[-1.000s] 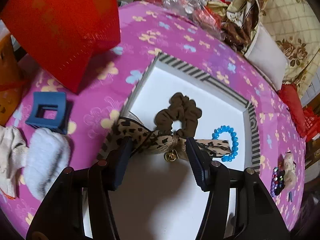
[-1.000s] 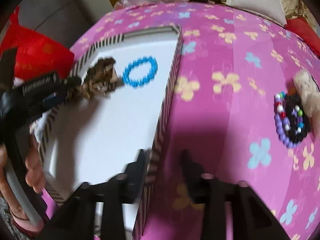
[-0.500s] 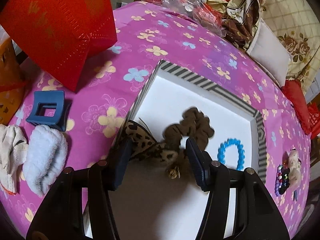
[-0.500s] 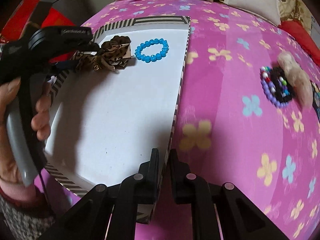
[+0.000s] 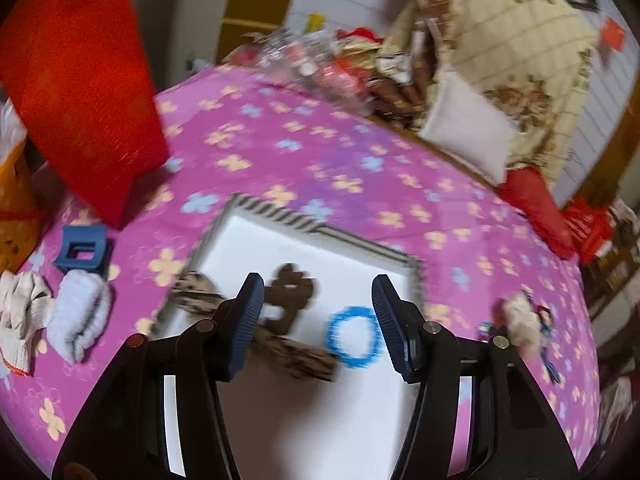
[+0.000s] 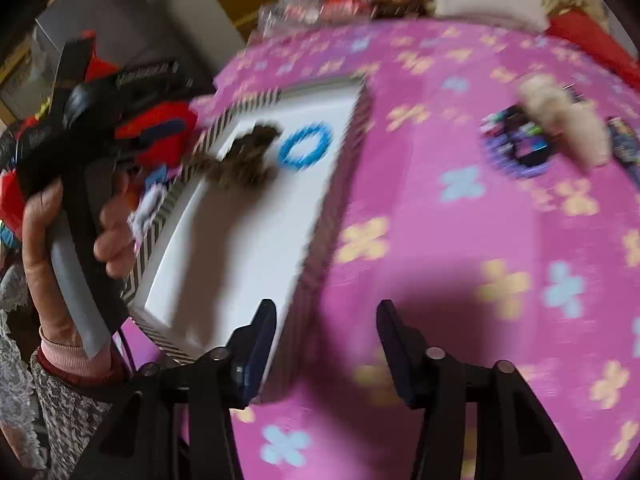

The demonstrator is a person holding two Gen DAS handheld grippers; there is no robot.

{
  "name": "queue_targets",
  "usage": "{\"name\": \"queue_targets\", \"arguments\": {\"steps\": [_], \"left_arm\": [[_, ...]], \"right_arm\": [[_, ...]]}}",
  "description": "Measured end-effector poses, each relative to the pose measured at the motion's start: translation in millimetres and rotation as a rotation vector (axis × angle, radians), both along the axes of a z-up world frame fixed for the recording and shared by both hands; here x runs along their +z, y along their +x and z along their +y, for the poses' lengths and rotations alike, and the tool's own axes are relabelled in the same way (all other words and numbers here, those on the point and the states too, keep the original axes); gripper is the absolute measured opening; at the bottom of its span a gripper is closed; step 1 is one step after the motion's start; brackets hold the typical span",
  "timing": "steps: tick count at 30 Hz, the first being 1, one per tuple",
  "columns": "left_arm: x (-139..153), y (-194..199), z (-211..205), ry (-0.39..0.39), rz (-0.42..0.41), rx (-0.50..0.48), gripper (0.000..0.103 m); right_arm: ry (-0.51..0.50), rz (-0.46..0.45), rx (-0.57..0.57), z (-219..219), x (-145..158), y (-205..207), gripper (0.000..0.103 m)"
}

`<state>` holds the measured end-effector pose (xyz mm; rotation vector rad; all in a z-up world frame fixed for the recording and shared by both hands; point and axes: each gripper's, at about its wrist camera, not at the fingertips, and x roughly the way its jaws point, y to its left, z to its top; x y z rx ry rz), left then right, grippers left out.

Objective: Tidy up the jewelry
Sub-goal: 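Withdraw both tools from the tray back toward the remaining jewelry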

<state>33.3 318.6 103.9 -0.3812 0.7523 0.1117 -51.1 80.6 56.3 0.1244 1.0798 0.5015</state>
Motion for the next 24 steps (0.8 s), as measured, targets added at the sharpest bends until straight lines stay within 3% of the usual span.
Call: {"name": "queue_targets", "arguments": {"steps": [6,9,12,15,24], "left_arm": [[14,-11,-60,0.017,-0.028,-0.14,0.056],[8,-10,-95,0.022,-0.005,-0.23,0.056],[-5,-7,-128,0.02,0.038,-0.301,0.056],[-16,-4,-149,0.004,0.06,-0.33,0.056],[-42,4,-163,0.03,0.11,-0.372,0.056]], "right_arm": [[-0.079,-0.005,-0.184,-100,-8,-2,0.05],[-0.088,0.013,-0.279,-158,-20,-7,0.05],[-0.071,0.026,-0.325,-189,-26,-1,0.05],[-0.071,0.003,-0.311,-193,-20,19,0.05],[-0.159,-0.125,-0.217,-141,9,129,0.05]]}}
